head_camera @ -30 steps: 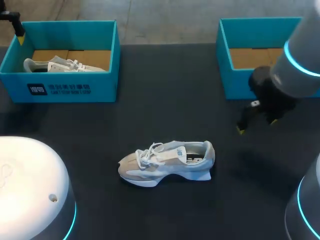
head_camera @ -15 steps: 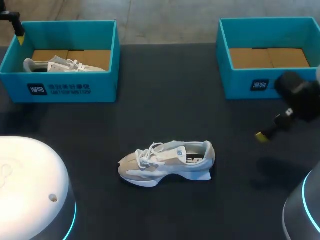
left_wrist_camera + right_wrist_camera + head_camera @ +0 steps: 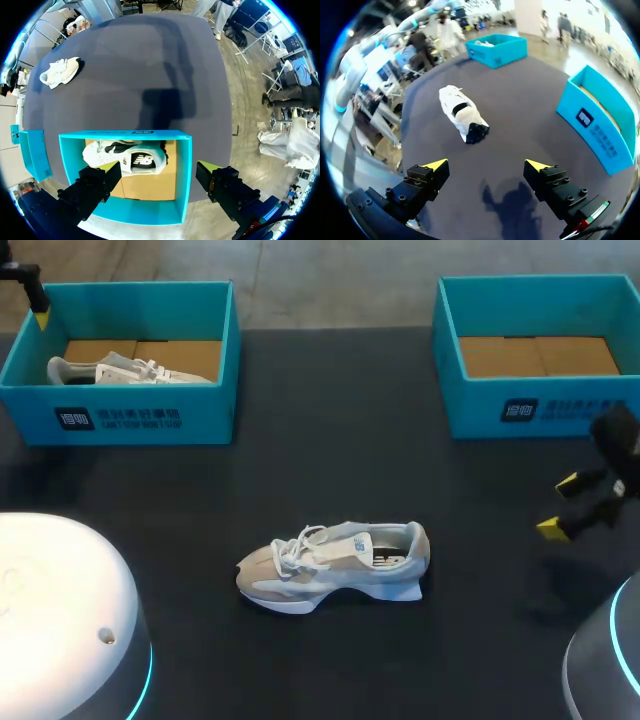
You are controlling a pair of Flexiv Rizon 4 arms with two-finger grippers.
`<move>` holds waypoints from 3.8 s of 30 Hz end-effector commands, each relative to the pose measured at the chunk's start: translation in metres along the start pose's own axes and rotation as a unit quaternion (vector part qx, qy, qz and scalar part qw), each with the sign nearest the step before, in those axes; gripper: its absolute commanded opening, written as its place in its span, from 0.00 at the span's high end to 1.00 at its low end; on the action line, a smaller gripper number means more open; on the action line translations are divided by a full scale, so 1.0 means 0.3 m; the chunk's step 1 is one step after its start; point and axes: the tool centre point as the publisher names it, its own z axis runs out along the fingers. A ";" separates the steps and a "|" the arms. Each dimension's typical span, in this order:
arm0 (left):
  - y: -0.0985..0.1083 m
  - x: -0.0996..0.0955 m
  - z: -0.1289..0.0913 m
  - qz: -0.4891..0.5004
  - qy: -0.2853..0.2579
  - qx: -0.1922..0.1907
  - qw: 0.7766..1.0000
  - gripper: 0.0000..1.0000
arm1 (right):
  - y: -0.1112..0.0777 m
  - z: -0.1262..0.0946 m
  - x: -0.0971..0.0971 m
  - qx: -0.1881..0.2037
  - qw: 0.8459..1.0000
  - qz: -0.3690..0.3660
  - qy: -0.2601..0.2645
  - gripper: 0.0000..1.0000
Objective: Take the shoe out of the shoebox, open the shoe tongue, remove and reinsert the insole, then place the shoe into the shoebox
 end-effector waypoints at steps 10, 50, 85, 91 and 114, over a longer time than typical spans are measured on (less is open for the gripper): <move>-0.001 0.001 -0.002 0.001 0.002 0.000 1.000 0.00 | -0.060 0.035 -0.076 -0.138 0.986 -0.085 0.037 0.00; -0.001 0.001 -0.002 0.001 0.002 0.000 1.000 0.00 | -0.182 0.220 -0.157 -0.147 0.965 -0.213 0.049 0.00; -0.001 0.001 -0.002 0.001 0.002 0.000 1.000 0.00 | -0.225 0.285 -0.171 -0.148 0.963 -0.215 0.065 0.00; -0.001 0.001 -0.002 0.001 0.002 0.000 1.000 0.00 | -0.193 0.323 -0.128 -0.139 0.969 -0.198 0.057 0.00; -0.001 0.001 -0.002 0.001 0.002 0.000 1.000 0.00 | -0.047 0.470 0.032 -0.193 0.954 -0.219 0.075 0.00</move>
